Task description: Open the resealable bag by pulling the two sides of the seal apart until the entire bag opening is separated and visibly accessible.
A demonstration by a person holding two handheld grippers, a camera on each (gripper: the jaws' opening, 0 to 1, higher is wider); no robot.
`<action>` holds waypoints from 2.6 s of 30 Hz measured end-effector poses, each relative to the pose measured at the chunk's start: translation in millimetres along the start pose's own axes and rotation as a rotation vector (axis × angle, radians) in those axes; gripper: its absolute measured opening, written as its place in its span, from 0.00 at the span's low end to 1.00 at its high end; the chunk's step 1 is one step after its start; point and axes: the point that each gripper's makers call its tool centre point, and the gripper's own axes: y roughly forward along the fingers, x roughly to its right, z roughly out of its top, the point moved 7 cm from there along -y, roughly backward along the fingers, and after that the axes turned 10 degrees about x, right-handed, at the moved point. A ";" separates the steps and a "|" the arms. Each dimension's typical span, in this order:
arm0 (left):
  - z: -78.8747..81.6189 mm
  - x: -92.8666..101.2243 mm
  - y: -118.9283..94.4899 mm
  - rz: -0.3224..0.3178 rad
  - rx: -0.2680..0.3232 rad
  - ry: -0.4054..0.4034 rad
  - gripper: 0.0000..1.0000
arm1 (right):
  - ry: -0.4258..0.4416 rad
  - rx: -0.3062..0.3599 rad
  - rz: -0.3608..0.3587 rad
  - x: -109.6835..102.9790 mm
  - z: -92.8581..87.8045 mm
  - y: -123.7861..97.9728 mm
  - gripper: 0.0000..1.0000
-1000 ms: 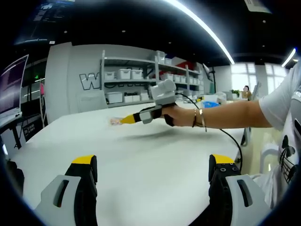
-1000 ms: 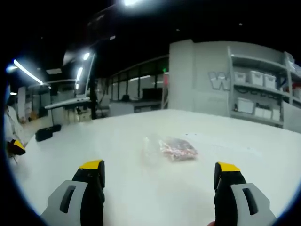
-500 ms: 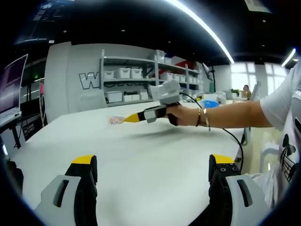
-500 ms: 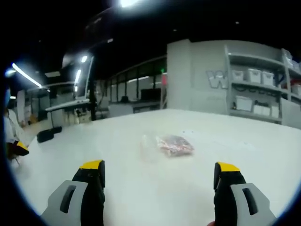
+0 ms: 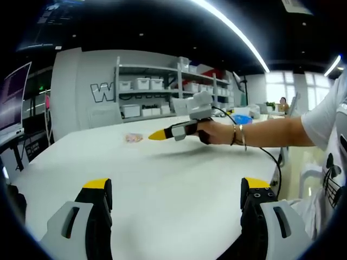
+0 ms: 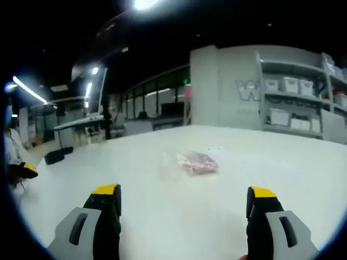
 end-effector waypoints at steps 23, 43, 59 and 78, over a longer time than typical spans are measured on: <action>2.0 2.0 -0.8 -0.008 0.006 0.003 0.97 | 0.015 0.024 -0.008 -4.9 2.0 -32.9 0.97; 0.2 0.5 -0.8 -0.007 0.000 0.000 0.97 | 0.017 0.045 -0.010 -9.1 7.4 -55.7 0.97; -3.3 4.1 -0.7 -0.012 -0.008 0.006 0.97 | 0.040 0.060 -0.024 -8.0 2.7 -81.9 0.96; -1.6 4.9 -1.3 -0.013 -0.007 0.011 0.97 | 0.044 0.080 -0.024 -15.7 0.2 -114.2 0.96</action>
